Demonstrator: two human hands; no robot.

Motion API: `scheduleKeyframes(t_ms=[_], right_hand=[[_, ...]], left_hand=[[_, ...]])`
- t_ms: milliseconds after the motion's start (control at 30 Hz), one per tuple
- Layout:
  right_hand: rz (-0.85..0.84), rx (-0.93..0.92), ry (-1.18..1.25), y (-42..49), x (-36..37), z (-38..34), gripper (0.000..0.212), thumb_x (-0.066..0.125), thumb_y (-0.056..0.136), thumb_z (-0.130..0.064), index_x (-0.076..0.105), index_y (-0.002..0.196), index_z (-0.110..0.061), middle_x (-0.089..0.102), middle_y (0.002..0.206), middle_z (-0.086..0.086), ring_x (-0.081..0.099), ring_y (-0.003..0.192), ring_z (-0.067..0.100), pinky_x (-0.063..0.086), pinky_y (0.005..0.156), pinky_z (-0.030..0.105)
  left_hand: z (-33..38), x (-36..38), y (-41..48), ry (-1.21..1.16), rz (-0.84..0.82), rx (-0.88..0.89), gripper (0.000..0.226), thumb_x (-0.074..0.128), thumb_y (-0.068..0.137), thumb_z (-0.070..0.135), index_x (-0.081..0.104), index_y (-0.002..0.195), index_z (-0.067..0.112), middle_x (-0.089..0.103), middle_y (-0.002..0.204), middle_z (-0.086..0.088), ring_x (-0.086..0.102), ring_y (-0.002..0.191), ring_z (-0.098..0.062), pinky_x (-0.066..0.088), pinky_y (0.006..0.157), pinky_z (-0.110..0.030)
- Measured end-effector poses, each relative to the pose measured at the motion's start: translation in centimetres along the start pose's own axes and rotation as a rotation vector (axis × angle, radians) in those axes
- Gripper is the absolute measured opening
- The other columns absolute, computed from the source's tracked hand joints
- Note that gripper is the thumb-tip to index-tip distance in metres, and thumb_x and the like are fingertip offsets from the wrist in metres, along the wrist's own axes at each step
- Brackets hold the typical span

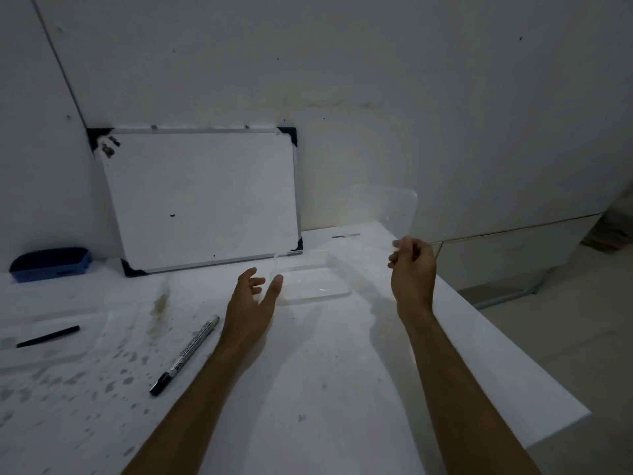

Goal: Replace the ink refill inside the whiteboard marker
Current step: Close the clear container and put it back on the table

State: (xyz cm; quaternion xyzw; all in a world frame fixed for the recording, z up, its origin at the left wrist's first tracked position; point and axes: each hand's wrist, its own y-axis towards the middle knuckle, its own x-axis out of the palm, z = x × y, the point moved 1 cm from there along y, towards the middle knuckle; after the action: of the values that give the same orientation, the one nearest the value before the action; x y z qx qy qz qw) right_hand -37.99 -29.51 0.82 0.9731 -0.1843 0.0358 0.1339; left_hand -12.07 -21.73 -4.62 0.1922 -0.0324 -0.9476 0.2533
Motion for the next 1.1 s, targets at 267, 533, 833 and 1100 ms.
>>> scheduleKeyframes(t_ms=[267,533,833,1100], right_hand=[[-0.477,0.64,0.416,-1.0,2.3,1.0,0.019,0.055,0.105,-0.015,0.063,0.099,0.001,0.066,0.09,0.011,0.054,0.067,0.012,0.052,0.057,0.02],[-0.475,0.531,0.08,0.7,4.4,1.9,0.022,0.057,0.104,-0.015,0.065,0.097,0.004,0.068,0.095,0.014,0.053,0.063,0.01,0.053,0.06,0.023],[-0.353,0.298,-0.328,3.4,4.2,2.6,0.025,0.056,0.102,-0.012,0.073,0.099,0.006,0.07,0.082,0.009,0.058,0.065,0.018,0.055,0.077,0.038],[-0.348,-0.019,-0.766,2.7,3.9,3.0,0.025,0.06,0.099,-0.023,0.078,0.1,-0.006,0.078,0.098,0.007,0.07,0.102,0.027,0.043,0.08,0.024]], left_hand=[[2.4,-2.4,1.4,-0.097,0.075,-0.013,0.041,0.06,0.095,0.055,0.074,0.12,0.026,0.071,0.116,0.007,0.066,0.1,-0.011,0.052,0.095,-0.033],[2.8,-1.7,2.9,-0.002,0.195,-0.06,0.03,0.077,0.089,0.033,0.077,0.114,0.016,0.073,0.098,0.006,0.066,0.088,-0.011,0.053,0.095,-0.029],[2.3,0.3,3.7,-0.092,0.137,-0.127,0.03,0.081,0.084,0.017,0.078,0.114,0.014,0.075,0.096,0.005,0.069,0.09,-0.01,0.053,0.097,-0.028],[1.7,1.5,4.0,-0.077,0.095,-0.17,0.028,0.077,0.087,0.024,0.078,0.115,0.016,0.08,0.105,-0.002,0.073,0.106,-0.022,0.052,0.105,-0.037]])
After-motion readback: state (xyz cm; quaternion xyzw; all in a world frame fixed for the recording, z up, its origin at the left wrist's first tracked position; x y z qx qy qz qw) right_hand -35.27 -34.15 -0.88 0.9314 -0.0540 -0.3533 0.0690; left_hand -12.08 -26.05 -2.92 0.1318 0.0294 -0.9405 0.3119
